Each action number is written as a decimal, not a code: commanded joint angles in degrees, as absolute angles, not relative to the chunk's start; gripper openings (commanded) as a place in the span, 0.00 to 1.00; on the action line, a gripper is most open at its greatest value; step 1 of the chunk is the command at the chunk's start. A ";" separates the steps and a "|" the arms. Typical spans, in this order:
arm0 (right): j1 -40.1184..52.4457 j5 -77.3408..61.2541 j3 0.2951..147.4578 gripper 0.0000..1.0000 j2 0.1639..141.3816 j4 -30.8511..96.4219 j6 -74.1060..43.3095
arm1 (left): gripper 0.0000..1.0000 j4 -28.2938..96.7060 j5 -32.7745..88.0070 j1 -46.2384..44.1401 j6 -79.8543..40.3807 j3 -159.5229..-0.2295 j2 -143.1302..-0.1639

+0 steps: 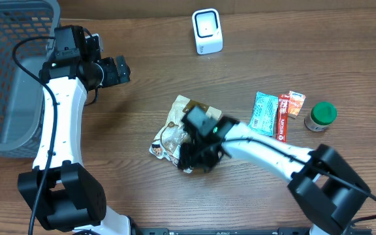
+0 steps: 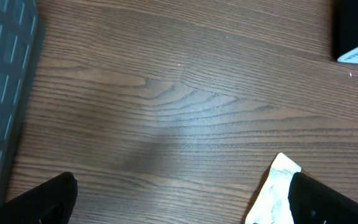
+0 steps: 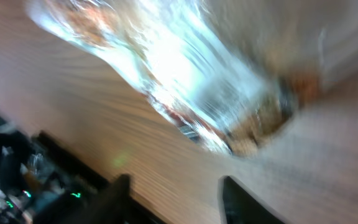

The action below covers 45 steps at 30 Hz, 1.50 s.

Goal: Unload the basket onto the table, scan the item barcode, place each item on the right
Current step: 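Lift the snack bag by its top with the right gripper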

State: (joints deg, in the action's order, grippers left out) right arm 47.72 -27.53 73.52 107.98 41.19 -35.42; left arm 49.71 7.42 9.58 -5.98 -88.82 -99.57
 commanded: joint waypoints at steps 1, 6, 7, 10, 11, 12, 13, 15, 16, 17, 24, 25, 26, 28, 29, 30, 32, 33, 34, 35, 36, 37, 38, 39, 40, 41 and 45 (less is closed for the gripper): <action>43.79 -26.70 78.11 0.64 107.15 39.40 -19.70 | 1.00 49.65 7.05 9.63 -5.76 -89.08 -99.74; 40.93 -8.75 77.67 0.72 107.50 33.43 -8.75 | 1.00 49.65 7.05 9.63 -5.76 -89.08 -99.74; 40.71 -6.28 77.17 0.77 107.50 31.81 -6.35 | 1.00 49.65 7.05 9.63 -5.76 -89.08 -99.74; 40.51 -4.08 76.86 0.93 107.68 29.45 0.38 | 1.00 49.63 7.05 9.61 -5.76 -89.08 -99.74; 40.53 -4.10 76.86 0.95 107.77 28.58 2.26 | 1.00 49.65 7.05 9.61 -5.76 -89.08 -99.74; 40.53 -4.10 76.86 0.96 107.98 27.75 3.46 | 1.00 49.65 7.05 9.63 -5.76 -89.08 -99.74; 40.53 -4.10 76.86 0.98 108.27 26.85 4.03 | 1.00 49.65 7.05 9.63 -5.76 -89.08 -99.74; 40.53 -4.10 76.86 0.99 109.23 24.95 4.40 | 1.00 49.65 7.05 9.63 -5.76 -89.08 -99.74; 40.53 -4.12 76.86 0.99 109.80 24.18 4.38 | 1.00 49.65 7.05 9.63 -5.76 -89.08 -99.74; 40.53 -4.12 76.86 0.99 110.56 23.51 4.38 | 1.00 49.63 7.05 9.63 -5.76 -89.08 -99.74; 40.53 -7.14 76.86 0.99 116.95 21.58 4.36 | 1.00 49.63 7.05 9.63 -5.76 -89.08 -99.74; 40.53 -7.11 76.86 0.99 117.69 21.96 4.36 | 1.00 49.65 7.05 9.63 -5.76 -89.08 -99.74; 40.53 -7.11 76.86 0.99 118.10 22.44 4.36 | 1.00 49.65 7.05 9.63 -5.76 -89.08 -99.74; 40.51 -7.09 76.86 0.99 118.48 24.49 4.38 | 1.00 49.65 7.05 9.63 -5.76 -89.08 -99.74; 40.42 -7.09 76.86 0.98 118.48 25.93 4.38 | 1.00 49.65 7.05 9.63 -5.76 -89.08 -99.74; 40.42 -7.09 76.86 0.96 118.48 28.14 4.36 | 1.00 49.65 7.05 9.63 -5.76 -89.08 -99.74; 40.42 -7.18 76.86 0.91 118.48 31.22 4.29 | 1.00 49.65 7.05 9.63 -5.76 -89.08 -99.74; 40.42 -7.44 76.86 0.89 118.48 32.08 3.62 | 1.00 49.65 7.05 9.63 -5.76 -89.08 -99.74; 40.42 -7.75 76.88 0.89 118.45 32.51 2.04 | 1.00 49.65 7.05 9.63 -5.76 -89.08 -99.74; 40.42 -7.77 76.88 0.89 118.41 32.75 0.78 | 1.00 49.63 7.05 9.61 -5.76 -89.08 -99.74; 40.42 -7.77 76.88 0.89 118.41 32.99 -0.05 | 1.00 49.63 7.05 9.63 -5.76 -89.08 -99.74; 40.42 -7.79 76.88 0.87 118.41 33.21 -0.25 | 1.00 49.65 7.05 9.63 -5.76 -89.10 -99.74; 40.42 -7.77 76.88 0.85 118.41 33.32 -0.25 | 1.00 49.65 7.05 9.63 -5.76 -89.08 -99.74; 40.42 -7.77 76.88 0.82 118.41 33.28 -0.27 | 1.00 49.65 7.05 9.63 -5.76 -89.08 -99.74; 40.42 -7.79 76.88 0.79 118.41 33.17 -0.38 | 1.00 49.65 7.05 9.63 -5.76 -89.08 -99.74; 40.42 -7.77 76.88 0.77 118.41 33.10 -1.52 | 1.00 49.65 7.05 9.63 -5.76 -89.08 -99.74; 40.42 -7.79 76.88 0.69 118.43 33.56 -5.63 | 1.00 49.63 7.05 9.63 -5.76 -89.08 -99.74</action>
